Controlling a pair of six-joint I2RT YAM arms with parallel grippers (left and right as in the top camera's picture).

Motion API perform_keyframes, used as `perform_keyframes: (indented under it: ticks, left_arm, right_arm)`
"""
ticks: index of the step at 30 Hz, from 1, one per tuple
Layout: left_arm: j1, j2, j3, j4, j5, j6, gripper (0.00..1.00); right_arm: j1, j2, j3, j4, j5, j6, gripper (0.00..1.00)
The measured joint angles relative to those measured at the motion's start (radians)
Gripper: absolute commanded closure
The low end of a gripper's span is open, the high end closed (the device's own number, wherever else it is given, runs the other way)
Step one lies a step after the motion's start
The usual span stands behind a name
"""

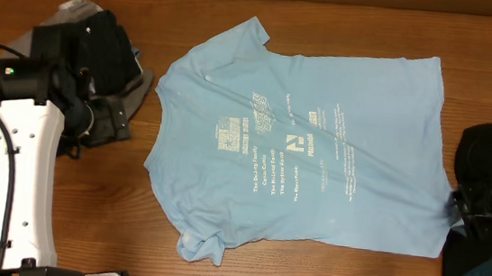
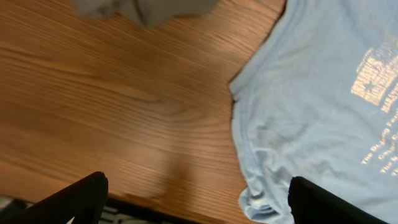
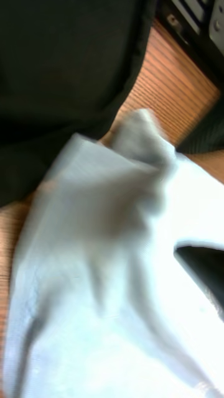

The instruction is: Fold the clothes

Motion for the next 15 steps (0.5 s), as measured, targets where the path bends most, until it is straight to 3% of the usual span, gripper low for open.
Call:
perform_keyframes:
  ticks: [7, 15]
  left_arm:
    - [-0.013, 0.001, -0.275, 0.136, 0.204, 0.054, 0.24]
    - [-0.209, 0.001, -0.545, 0.282, 0.348, 0.106, 0.26]
  right_arm:
    - [0.002, 0.0, 0.0, 0.012, -0.053, -0.043, 0.29]
    - [0.002, 0.0, 0.0, 0.014, -0.08, -0.06, 0.28]
